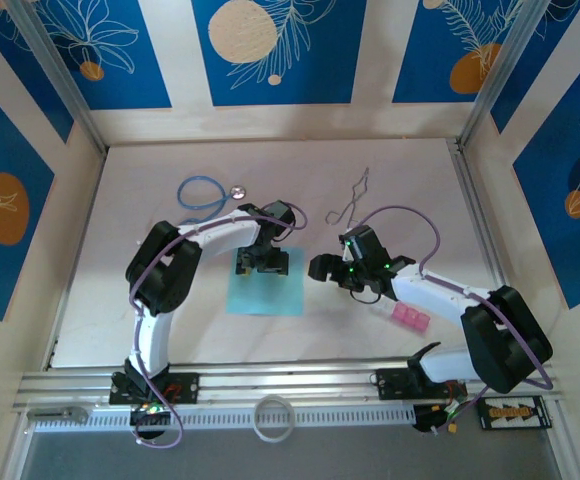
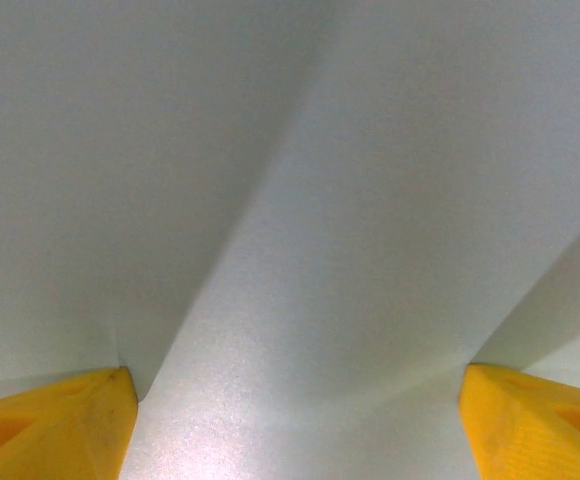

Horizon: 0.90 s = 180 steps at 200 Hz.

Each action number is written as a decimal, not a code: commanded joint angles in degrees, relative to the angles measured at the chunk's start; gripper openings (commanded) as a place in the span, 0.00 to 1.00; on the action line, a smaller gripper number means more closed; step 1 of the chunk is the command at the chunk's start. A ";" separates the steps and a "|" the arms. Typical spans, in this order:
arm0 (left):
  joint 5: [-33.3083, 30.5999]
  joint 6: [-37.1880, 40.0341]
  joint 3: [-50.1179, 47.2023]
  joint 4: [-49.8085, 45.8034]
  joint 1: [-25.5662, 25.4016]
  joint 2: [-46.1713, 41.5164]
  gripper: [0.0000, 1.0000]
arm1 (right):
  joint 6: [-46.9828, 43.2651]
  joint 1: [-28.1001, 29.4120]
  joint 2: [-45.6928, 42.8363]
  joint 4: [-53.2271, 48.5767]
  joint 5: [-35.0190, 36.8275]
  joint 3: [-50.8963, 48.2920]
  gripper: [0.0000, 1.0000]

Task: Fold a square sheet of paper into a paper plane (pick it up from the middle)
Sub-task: First fold the square sheet of paper in half at the center of the table.

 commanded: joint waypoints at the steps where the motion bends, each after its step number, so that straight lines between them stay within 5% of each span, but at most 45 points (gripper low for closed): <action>1: 0.43 -0.85 -1.99 1.05 -0.95 3.29 0.82 | 0.24 -0.17 -1.02 -1.40 1.23 1.83 0.84; 56: 1.08 -0.53 -2.13 2.84 -0.97 1.30 0.66 | 0.85 -0.17 -1.50 -1.75 2.27 1.97 0.84; 118: 2.53 0.79 -4.41 8.06 -1.04 -3.64 0.38 | 2.07 -0.17 -4.39 -3.25 6.09 1.36 0.84; 180: 7.40 1.03 -4.22 11.28 -0.66 -8.40 0.32 | 3.48 -1.19 -8.21 -4.37 8.66 0.11 0.85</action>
